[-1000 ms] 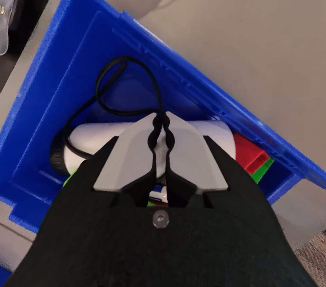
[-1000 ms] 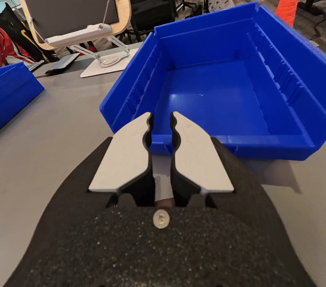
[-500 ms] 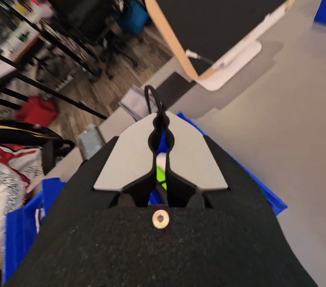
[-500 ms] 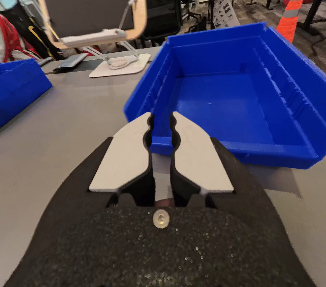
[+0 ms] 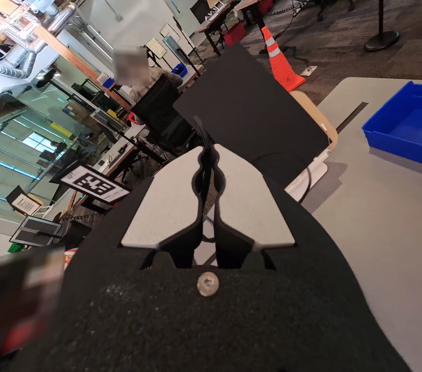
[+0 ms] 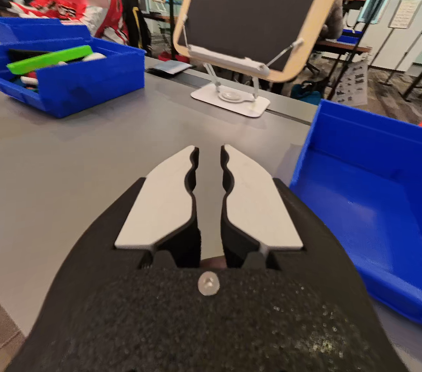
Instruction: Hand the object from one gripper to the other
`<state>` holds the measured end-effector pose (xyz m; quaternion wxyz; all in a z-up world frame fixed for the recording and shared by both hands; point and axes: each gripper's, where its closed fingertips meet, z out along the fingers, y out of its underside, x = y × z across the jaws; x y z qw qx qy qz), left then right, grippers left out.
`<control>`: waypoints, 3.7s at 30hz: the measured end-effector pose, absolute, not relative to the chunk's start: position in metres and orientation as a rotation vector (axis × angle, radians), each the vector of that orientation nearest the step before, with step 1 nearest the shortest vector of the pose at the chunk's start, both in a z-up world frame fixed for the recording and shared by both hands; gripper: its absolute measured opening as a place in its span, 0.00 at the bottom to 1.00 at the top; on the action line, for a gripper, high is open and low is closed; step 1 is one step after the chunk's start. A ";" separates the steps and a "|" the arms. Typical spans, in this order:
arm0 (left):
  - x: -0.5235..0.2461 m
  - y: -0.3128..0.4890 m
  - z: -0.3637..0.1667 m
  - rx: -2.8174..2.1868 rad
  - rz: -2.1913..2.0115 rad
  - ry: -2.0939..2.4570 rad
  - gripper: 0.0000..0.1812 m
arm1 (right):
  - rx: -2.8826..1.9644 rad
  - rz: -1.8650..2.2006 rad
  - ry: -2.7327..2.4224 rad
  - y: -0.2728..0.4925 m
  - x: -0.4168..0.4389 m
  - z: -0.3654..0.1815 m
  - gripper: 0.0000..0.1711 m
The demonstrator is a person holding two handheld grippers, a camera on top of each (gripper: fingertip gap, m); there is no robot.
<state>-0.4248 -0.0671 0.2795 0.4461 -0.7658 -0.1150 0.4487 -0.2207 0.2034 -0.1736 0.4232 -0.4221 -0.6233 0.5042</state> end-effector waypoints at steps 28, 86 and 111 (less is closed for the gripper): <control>-0.275 0.112 0.072 -2.505 0.413 0.604 0.01 | -0.608 1.692 -1.631 0.149 -0.305 0.024 0.13; -0.302 0.026 -0.066 -1.609 0.023 -0.518 0.03 | -0.565 1.421 -2.403 0.078 -0.268 -0.123 0.39; -0.329 -0.004 -0.068 -1.663 0.159 -0.605 0.18 | -0.560 1.811 -2.223 0.037 -0.278 -0.141 0.02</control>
